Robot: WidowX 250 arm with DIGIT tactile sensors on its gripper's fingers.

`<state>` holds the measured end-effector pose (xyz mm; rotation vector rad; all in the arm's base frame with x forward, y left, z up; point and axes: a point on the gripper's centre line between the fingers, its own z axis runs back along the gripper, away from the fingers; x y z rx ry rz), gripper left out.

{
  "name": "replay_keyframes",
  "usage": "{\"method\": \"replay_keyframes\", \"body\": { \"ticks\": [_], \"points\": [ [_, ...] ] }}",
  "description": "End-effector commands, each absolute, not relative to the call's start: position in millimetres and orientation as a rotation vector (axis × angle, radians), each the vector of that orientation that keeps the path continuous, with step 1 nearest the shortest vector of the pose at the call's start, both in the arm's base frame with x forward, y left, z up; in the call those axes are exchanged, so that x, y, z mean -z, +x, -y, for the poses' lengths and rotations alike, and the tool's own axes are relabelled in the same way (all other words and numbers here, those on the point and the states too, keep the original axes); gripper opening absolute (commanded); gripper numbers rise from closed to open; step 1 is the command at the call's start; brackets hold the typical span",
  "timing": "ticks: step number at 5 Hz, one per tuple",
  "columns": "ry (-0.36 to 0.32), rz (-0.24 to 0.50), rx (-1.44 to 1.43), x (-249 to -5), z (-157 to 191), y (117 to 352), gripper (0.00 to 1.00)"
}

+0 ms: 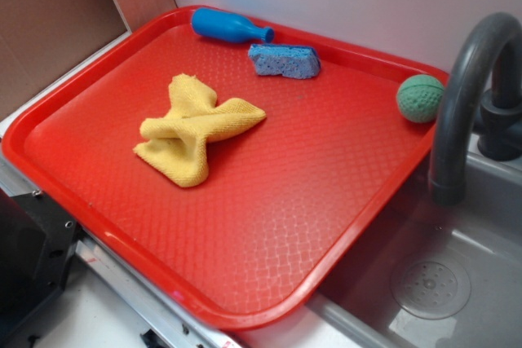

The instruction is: Grab the blue sponge.

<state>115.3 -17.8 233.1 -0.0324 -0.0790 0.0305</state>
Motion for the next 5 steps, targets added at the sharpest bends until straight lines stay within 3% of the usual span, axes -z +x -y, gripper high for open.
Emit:
{"method": "replay_keyframes", "body": {
  "ticks": [1,2,4,5],
  "points": [
    [-0.032,0.079,-0.030,-233.1,17.8,115.3,1.00],
    [-0.001,0.105,0.016,-214.4,8.9,137.3,1.00],
    [0.068,0.271,0.249,-183.0,3.5,188.1,1.00],
    [0.077,0.345,0.470,-152.6,8.7,232.6,1.00]
  ]
}}
